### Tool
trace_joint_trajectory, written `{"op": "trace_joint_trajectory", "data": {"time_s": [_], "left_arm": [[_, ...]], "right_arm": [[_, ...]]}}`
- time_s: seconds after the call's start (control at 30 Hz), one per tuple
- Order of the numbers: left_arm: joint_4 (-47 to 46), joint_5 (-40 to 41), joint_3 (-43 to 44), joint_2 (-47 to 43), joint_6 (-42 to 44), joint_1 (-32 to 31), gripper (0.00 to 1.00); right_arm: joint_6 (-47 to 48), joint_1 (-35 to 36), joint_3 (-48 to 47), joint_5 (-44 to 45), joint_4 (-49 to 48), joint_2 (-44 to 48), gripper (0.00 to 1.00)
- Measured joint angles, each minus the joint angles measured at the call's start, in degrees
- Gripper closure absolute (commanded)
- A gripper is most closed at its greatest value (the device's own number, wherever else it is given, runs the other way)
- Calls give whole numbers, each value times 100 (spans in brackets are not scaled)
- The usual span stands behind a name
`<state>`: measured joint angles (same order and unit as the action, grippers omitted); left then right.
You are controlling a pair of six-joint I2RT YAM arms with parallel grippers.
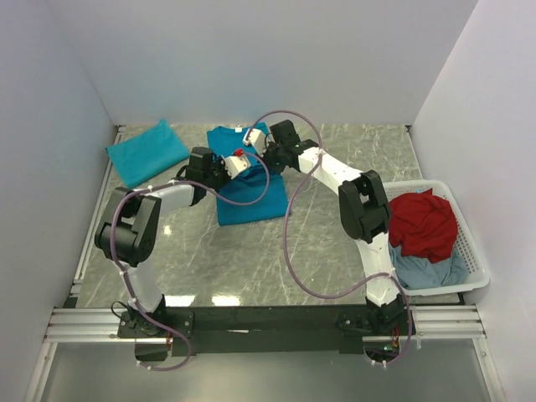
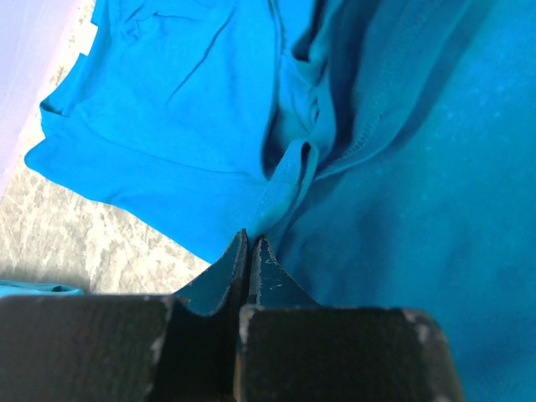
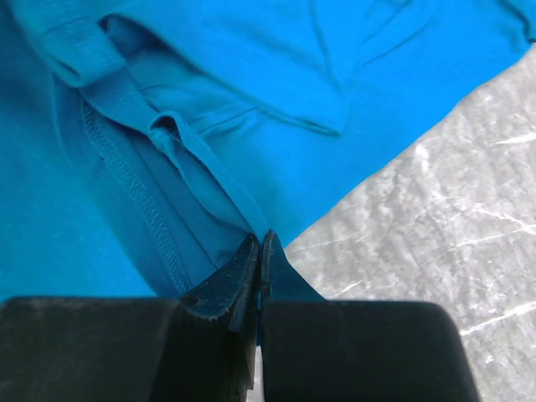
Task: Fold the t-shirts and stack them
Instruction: Fold the tshirt
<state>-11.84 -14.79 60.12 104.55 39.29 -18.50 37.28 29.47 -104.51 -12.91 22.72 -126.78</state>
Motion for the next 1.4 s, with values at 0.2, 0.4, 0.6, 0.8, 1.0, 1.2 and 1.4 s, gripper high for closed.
{"op": "trace_joint_trajectory", "data": {"time_s": [0.2,0.4,0.6,0.8,1.0,1.2,1.4], "left_arm": [[-2,-20,302,212,-13,70,100],[15,-37,629,417,-50,125,99],[-105,234,824,608,-483,170,10],[-525,870,557,245,-1281,358,4],[-592,214,-678,-1650,-850,564,9],[-238,-603,-1735,-2865,323,-157,20],[426,-612,-2245,-2352,678,-564,24]], "right_arm": [[-140,-76,-483,96,4,-275,100],[-186,-107,-887,149,4,-542,100],[-514,-109,-1067,431,-192,-702,42],[-1246,-188,-1123,1067,-636,-739,37],[-693,-673,-109,-330,-389,155,35],[1862,-815,2374,-1781,319,2267,32],[2809,-98,3432,-1891,262,2675,32]]}}
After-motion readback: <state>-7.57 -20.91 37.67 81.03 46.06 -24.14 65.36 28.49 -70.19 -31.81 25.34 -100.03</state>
